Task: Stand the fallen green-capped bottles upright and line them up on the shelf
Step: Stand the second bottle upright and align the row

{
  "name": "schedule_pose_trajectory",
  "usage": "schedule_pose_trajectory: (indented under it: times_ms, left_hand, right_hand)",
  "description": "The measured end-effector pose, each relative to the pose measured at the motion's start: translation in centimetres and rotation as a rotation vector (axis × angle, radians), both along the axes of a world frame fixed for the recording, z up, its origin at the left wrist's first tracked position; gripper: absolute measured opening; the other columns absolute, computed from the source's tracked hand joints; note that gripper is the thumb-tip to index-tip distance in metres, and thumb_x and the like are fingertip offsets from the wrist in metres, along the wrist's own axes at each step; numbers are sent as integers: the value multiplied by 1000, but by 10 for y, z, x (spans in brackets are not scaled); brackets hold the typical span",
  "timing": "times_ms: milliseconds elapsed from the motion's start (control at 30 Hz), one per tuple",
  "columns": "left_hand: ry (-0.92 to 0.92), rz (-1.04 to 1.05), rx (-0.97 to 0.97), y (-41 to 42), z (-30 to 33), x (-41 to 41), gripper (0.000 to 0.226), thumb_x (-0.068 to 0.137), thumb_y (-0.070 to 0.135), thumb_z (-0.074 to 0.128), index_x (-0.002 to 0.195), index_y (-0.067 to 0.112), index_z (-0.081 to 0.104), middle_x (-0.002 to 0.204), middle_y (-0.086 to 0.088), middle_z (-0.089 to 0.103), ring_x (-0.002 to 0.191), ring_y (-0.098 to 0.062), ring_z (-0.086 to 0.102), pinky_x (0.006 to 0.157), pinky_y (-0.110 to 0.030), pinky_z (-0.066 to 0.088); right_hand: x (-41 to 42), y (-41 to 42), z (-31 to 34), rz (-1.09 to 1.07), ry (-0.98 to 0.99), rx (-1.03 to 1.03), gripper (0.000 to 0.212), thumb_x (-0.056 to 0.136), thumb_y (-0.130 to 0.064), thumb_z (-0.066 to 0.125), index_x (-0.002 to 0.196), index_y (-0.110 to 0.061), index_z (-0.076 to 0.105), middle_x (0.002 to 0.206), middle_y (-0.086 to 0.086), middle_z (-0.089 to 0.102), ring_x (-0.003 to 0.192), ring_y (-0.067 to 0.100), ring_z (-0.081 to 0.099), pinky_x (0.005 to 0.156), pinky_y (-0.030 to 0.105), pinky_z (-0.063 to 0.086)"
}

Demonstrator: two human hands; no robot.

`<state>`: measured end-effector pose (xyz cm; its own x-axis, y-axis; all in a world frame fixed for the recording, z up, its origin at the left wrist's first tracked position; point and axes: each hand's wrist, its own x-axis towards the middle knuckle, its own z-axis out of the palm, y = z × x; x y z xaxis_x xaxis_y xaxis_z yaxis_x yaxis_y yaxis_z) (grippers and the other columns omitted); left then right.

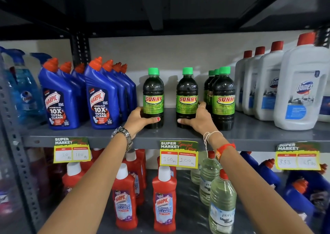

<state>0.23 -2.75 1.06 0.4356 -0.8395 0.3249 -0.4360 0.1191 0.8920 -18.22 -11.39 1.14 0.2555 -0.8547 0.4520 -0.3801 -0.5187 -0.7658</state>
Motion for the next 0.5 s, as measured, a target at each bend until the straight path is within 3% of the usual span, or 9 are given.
schedule_pose_trajectory:
  times_ms: [133,233,367,500]
  left_hand:
    - [-30,69,26,6,0,2,95,68,37,74,145,10,25,151,-10,36,136,-24,37,110,-38,33]
    - [-306,191,56,21,-9,-7,94,75,55,58,148,12,17,156,-7,25,142,-23,28,111,-39,27]
    - [-740,343,239,40,-26,-12,98,76,72,31,149,8,15,159,-8,18,144,-22,25,110,-41,29]
    - [-1042,292,497,47,-24,-12,111,60,80,-7,147,20,26,158,-9,20,136,-28,39,99,-38,41]
  right_hand:
    - [-14,14,-12,-145,-123,-346,81,68,-20,82,133,-6,37,128,14,50,121,28,48,104,38,42]
    - [-35,17,-19,-345,-118,-537,61,74,-17,73,127,-4,45,125,18,47,114,34,47,100,46,43]
    - [-62,9,-12,-604,-28,-394,82,65,-32,78,131,-2,39,130,20,40,119,38,37,101,45,35]
    - [-78,-5,-4,-457,102,-103,112,62,-34,84,143,3,17,145,21,25,134,39,24,109,47,28]
